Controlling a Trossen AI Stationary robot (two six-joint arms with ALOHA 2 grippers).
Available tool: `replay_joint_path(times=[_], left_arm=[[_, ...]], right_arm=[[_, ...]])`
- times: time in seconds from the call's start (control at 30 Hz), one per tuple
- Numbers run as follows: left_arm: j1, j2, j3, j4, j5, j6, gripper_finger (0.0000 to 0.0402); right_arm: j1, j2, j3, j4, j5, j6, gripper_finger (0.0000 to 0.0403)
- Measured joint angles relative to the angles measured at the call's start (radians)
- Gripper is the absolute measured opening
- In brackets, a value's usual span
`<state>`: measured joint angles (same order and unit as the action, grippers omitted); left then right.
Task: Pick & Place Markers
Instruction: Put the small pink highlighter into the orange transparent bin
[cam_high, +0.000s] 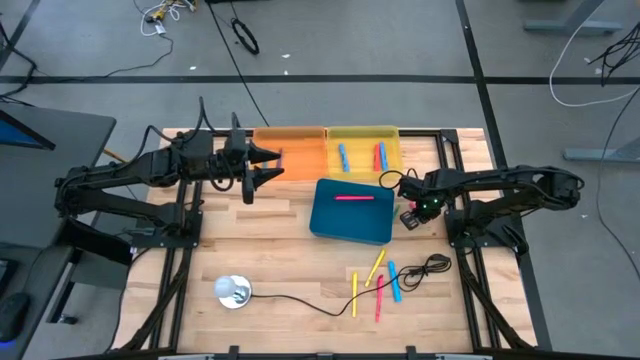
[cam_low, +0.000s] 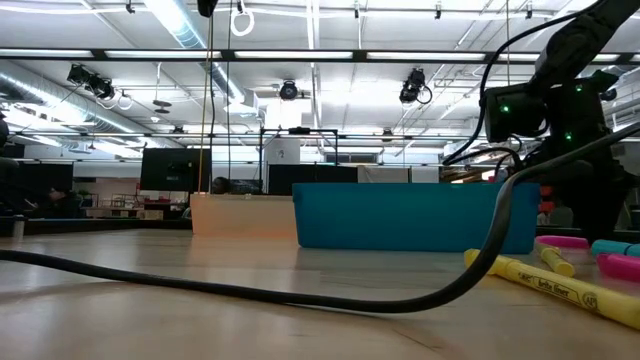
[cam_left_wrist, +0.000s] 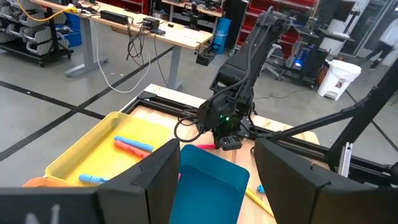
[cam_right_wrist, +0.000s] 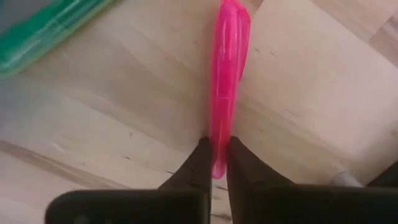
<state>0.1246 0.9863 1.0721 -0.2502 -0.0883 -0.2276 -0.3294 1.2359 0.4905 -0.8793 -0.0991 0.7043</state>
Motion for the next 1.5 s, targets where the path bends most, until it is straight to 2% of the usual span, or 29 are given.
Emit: replay_joint_path(times=[0.23, 0.37, 0.67, 0.93, 1.1, 1.27, 1.5], left_arm=[[0.0, 0.0, 0.0, -0.01, 0.0, -0.003, 0.0213], [0.0, 0.0, 0.0, -0.01, 0.0, -0.01, 0.0213], [0.0, 0.0, 0.0, -0.009, 0.0, -0.013, 0.0213], [0.0, 0.0, 0.0, 0.003, 0.0, -0.013, 0.0213], [0.0, 0.0, 0.0, 0.006, 0.0, -0.013, 0.0213], [0.0, 0.0, 0.0, 0.006, 0.0, -0.013, 0.0213], [0.0, 0.0, 0.0, 0.006, 0.0, -0.013, 0.0213]], right_arm=[[0.001, -0.057, -0.002, -0.004, -0.014, 0.037, 0.0007], [0.001, -0.1, 0.037, -0.043, 0.017, 0.053, 0.0006], [-0.001, -0.139, 0.287, -0.278, 0.189, 0.001, 0.0006], [-0.001, -0.139, 0.485, -0.474, 0.196, 0.014, 0.0006], [-0.001, -0.14, 0.562, -0.527, 0.196, 0.007, 0.0006], [0.0, -0.14, 0.566, -0.487, 0.197, -0.018, 0.0006], [-0.001, -0.144, 0.566, -0.165, 0.197, -0.118, 0.0006]])
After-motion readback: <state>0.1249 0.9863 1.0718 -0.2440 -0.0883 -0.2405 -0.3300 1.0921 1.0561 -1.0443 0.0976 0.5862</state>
